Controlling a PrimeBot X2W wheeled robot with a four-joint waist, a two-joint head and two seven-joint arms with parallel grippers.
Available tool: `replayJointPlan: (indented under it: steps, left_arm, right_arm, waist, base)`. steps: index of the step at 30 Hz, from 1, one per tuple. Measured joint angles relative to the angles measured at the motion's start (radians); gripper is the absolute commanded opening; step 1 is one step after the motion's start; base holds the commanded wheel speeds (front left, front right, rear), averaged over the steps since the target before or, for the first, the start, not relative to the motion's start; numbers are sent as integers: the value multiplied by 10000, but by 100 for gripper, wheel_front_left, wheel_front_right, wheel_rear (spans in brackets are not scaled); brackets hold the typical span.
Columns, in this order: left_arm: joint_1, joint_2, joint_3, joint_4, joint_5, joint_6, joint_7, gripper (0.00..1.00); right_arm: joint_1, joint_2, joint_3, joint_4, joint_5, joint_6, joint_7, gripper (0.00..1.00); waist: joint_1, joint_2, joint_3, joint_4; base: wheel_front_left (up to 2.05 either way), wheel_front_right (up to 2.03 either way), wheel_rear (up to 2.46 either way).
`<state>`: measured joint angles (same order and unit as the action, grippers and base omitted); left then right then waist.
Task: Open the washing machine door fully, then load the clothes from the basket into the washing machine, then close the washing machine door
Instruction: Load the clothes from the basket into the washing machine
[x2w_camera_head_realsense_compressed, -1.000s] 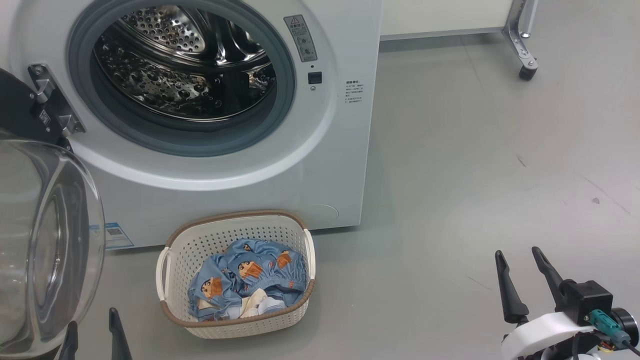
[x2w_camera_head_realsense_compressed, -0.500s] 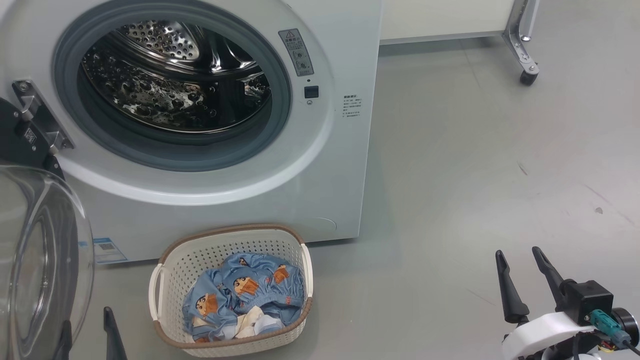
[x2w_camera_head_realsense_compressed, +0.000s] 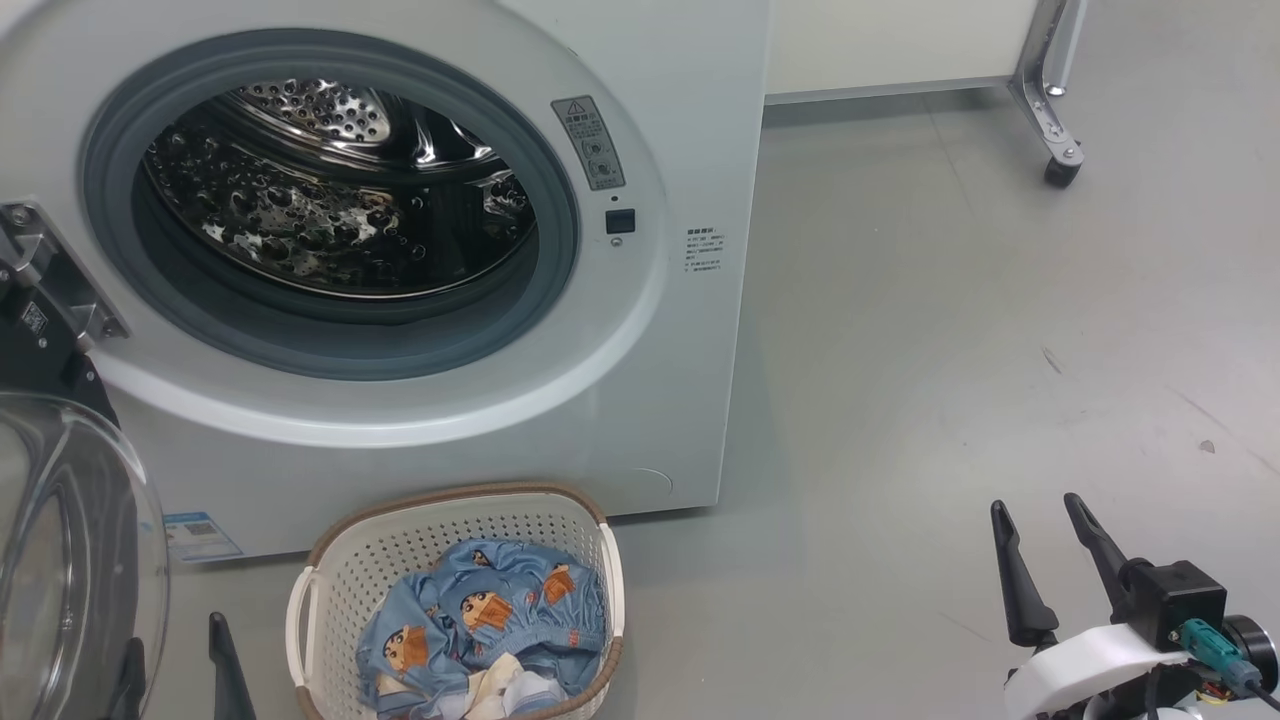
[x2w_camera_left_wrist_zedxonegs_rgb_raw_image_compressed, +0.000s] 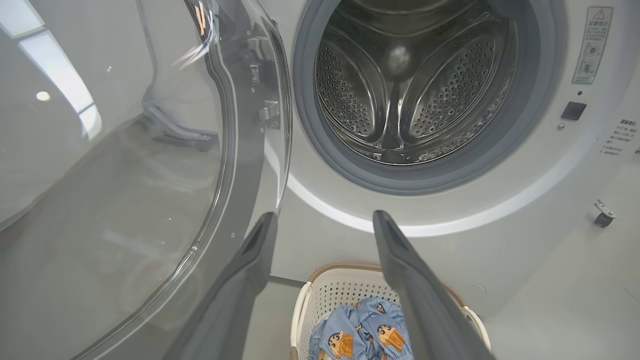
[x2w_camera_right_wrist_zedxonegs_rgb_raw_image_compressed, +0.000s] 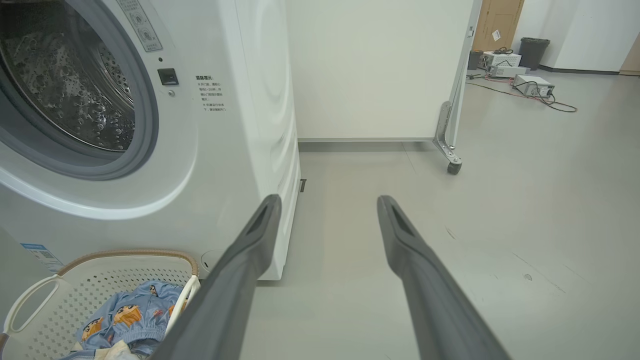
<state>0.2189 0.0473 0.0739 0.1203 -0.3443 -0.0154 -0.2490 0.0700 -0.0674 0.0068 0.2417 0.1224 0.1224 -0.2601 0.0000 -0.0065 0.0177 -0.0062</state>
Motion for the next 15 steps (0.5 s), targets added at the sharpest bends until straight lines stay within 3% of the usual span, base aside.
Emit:
replayJointPlan:
  steps: [15]
  left_arm:
    - [-3, -8, -2, -2, 4, -15, 0, 100]
  right_arm:
    - [-1, -4, 19, 0, 0, 0, 0, 100]
  waist:
    - [0, 0, 28, -26]
  base:
    - [11, -11, 0]
